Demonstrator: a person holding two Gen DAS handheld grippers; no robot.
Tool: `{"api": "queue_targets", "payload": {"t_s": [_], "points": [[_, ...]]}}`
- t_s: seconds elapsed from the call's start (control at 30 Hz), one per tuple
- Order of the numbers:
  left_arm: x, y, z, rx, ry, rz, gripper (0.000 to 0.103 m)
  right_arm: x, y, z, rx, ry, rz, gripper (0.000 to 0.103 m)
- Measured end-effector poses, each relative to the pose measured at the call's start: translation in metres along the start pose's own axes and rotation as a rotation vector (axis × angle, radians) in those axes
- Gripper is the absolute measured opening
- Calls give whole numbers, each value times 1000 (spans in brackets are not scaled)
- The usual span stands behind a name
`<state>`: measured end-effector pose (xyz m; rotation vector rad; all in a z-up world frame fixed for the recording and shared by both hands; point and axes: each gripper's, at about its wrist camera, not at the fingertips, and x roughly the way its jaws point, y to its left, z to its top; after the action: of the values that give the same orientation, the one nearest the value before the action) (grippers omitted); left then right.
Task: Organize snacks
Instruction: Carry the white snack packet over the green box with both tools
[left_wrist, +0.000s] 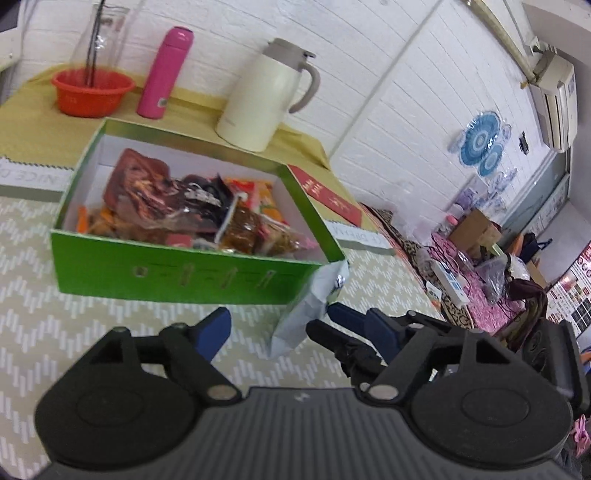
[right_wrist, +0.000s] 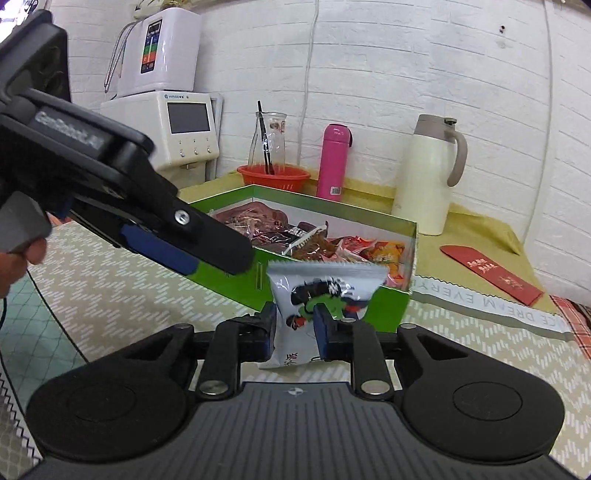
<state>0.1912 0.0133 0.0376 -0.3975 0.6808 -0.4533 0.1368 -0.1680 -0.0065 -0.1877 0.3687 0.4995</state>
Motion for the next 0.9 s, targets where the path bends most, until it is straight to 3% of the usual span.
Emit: {"api": "queue_targets", "payload": {"t_s": [0.17, 0.23, 0.27, 0.5, 0.63, 0.77, 0.83, 0.9], "points": [[-2, 15, 1, -14, -4, 37, 82, 23, 9, -2, -3, 18, 20, 69], [8, 17, -1, -12, 13, 36, 89, 22, 11, -4, -15, 24, 17, 97], [14, 17, -2, -10, 14, 41, 91, 21, 11, -5, -20, 27, 15, 102], [56, 2, -7, 99, 15, 48, 88, 14, -4, -11, -7, 16, -25, 103], [73, 4, -7, 159, 34, 40, 59, 24, -17, -18, 7, 61, -14, 103], [82, 10, -9, 162, 35, 38, 59, 38, -29, -14, 61, 100, 78, 103], [85, 13, -7, 154, 39, 42, 59, 46, -30, -11, 62, 110, 73, 103], [88, 17, -6, 123, 63, 15, 47, 52, -32, -12, 82, 136, 99, 102]]}}
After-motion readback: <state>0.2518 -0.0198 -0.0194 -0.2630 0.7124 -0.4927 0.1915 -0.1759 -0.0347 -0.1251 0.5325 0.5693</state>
